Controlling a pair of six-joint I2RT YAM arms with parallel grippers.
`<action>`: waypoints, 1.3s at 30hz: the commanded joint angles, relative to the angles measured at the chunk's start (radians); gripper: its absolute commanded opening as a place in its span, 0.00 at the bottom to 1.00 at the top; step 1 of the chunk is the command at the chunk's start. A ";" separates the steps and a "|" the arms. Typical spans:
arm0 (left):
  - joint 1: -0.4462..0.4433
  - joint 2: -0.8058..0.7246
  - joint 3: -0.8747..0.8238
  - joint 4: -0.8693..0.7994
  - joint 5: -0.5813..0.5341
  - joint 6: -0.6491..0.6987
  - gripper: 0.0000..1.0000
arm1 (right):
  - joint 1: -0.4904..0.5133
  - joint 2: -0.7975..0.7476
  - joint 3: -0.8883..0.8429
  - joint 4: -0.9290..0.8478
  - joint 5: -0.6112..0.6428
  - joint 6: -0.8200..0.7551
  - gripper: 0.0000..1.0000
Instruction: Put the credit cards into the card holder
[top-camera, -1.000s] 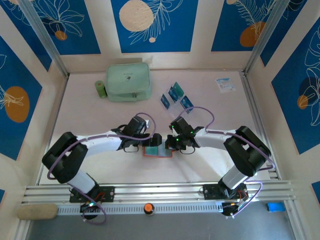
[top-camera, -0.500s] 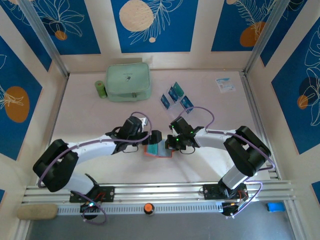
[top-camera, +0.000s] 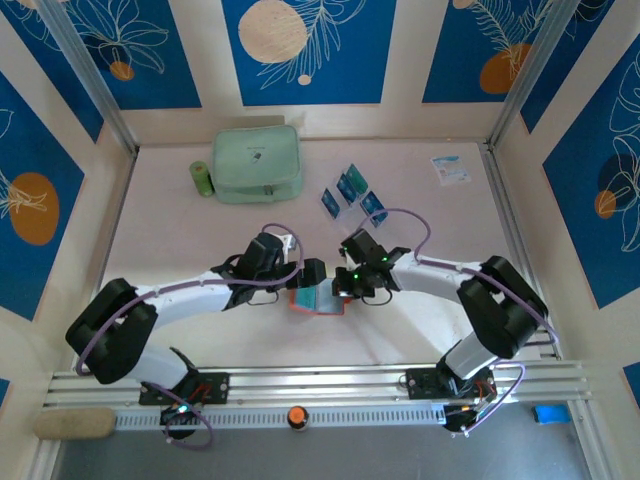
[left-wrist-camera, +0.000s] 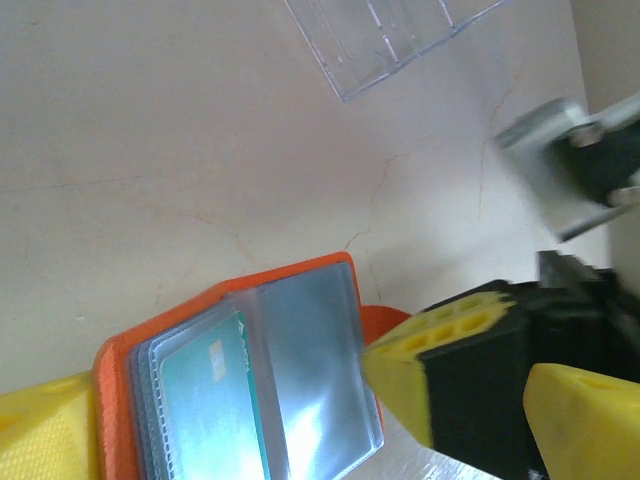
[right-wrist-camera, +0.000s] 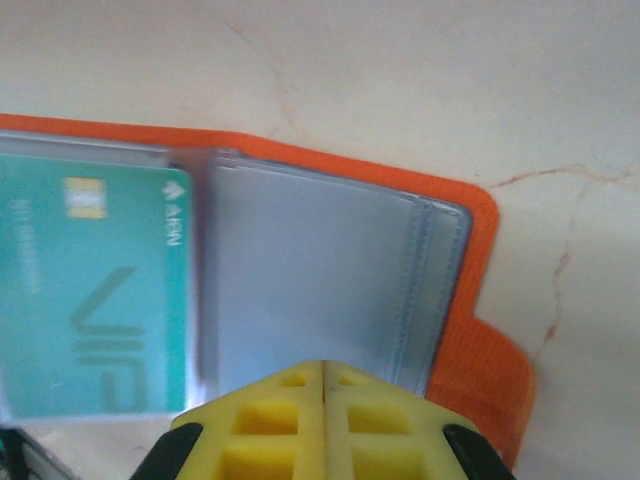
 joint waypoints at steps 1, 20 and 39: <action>-0.008 -0.013 -0.007 0.012 0.014 -0.005 1.00 | -0.014 -0.079 0.041 -0.096 0.029 -0.023 0.02; -0.008 -0.045 -0.009 -0.025 -0.004 0.023 1.00 | -0.056 -0.044 -0.026 -0.101 0.082 -0.011 0.32; -0.009 -0.063 -0.002 -0.013 0.033 0.015 1.00 | -0.070 0.027 -0.006 0.051 -0.043 0.026 0.00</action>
